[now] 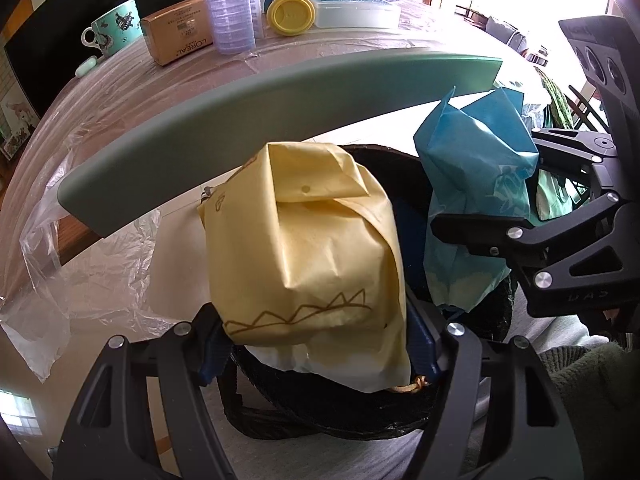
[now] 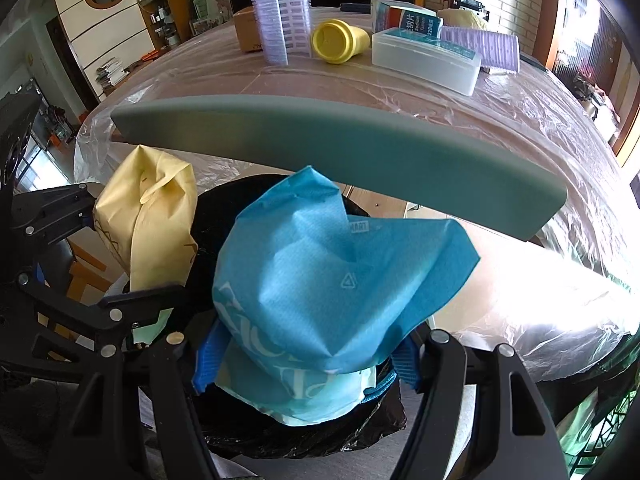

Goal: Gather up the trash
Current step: 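Carry both bags off the table over the black trash bin, then open both tools to drop the bags into the black bin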

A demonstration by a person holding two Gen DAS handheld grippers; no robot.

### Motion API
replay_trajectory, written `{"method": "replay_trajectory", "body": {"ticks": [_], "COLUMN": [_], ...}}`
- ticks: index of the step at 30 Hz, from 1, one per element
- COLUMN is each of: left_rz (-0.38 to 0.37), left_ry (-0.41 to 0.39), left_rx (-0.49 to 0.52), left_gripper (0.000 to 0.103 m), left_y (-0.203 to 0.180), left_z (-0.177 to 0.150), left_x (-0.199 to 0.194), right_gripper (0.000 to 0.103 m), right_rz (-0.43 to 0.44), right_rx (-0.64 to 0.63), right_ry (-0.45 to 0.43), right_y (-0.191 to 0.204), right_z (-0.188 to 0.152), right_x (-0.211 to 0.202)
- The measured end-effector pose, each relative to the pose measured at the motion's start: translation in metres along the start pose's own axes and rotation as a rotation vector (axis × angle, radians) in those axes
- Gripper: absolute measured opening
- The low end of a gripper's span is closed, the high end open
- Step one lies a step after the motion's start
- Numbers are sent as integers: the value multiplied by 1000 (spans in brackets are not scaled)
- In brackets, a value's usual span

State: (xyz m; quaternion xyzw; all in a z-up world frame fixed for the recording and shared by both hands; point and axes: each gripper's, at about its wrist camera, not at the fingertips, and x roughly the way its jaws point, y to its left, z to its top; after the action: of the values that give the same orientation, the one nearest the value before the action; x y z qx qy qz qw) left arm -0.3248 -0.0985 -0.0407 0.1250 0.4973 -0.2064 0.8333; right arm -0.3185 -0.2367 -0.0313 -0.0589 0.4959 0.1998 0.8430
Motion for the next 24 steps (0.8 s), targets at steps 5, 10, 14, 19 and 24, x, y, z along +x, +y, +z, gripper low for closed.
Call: {"method": "replay_trajectory", "body": {"ticks": [5, 10, 14, 19, 24], "left_rz": [0, 0, -7, -52, -26], "left_ry": [3, 9, 6, -38, -81], "left_rx": [-1, -5, -14, -47, -46], "left_gripper": [72, 72, 72, 88, 88], "left_y": [0, 2, 5, 13, 15], "left_z": [0, 1, 2, 3, -1], "left_x": [1, 4, 5, 2, -14], "right_gripper": [68, 68, 77, 88, 88], "right_rz": [-2, 0, 1, -10, -23], "right_rx": [5, 16, 26, 33, 30], "right_ry": [3, 7, 2, -28, -62], "right_y": [0, 0, 0, -1, -3], "right_z": [0, 0, -1, -1, 0], "right_x": [1, 2, 3, -4, -21]}}
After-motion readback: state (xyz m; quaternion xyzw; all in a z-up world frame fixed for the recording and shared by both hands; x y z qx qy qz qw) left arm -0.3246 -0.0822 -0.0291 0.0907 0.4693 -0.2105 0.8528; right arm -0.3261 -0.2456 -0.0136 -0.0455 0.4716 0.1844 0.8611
